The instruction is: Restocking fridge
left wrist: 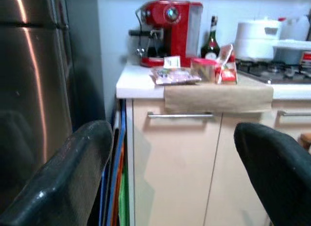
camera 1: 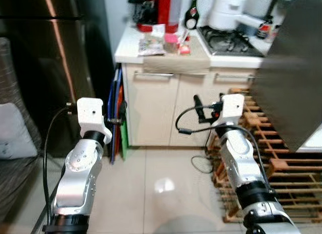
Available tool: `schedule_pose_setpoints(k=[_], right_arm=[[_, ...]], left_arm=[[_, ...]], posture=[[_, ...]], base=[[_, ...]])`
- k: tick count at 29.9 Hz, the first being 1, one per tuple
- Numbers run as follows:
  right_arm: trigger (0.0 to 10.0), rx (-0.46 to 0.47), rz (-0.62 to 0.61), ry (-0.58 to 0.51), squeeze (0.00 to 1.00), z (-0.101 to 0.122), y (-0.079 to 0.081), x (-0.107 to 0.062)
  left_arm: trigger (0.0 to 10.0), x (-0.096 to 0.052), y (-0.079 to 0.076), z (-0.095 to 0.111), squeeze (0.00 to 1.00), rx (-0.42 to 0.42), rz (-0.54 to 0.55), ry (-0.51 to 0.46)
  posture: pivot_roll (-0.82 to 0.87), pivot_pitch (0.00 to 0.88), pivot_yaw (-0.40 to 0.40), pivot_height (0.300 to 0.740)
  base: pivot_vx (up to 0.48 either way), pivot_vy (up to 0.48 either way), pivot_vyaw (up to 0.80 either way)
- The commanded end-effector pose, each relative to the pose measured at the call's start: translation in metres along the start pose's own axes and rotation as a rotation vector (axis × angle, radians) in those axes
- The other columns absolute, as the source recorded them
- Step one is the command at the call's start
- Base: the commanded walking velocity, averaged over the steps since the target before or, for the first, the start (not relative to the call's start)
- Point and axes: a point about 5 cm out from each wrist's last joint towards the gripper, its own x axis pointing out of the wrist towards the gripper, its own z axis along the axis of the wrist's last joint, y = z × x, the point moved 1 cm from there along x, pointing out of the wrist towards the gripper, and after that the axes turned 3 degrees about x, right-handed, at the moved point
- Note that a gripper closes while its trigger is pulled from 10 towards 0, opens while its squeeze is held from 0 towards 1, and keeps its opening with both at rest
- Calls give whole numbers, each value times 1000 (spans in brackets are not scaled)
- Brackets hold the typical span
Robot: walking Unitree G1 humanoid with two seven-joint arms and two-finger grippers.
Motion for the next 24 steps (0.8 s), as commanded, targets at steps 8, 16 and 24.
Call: schedule_pose_setpoints(k=[8, 16, 24], right_arm=[[10000, 4, 19, -11, 0, 5, 7, 4], [10000, 2, 22, -15, 0, 6, 8, 6], [10000, 5, 22, -9, 0, 4, 9, 5]], left_arm=[[10000, 1, -2, 3, 0, 24, -29, -20], [10000, 2, -2, 4, 0, 20, -28, -30], [10000, 2, -2, 5, 0, 18, -29, -36]], posture=[[-57, 0, -9, 740], [-55, 0, -15, 740], [-55, 0, -11, 740]], base=[[480, 0, 0], [480, 0, 0], [480, 0, 0]])
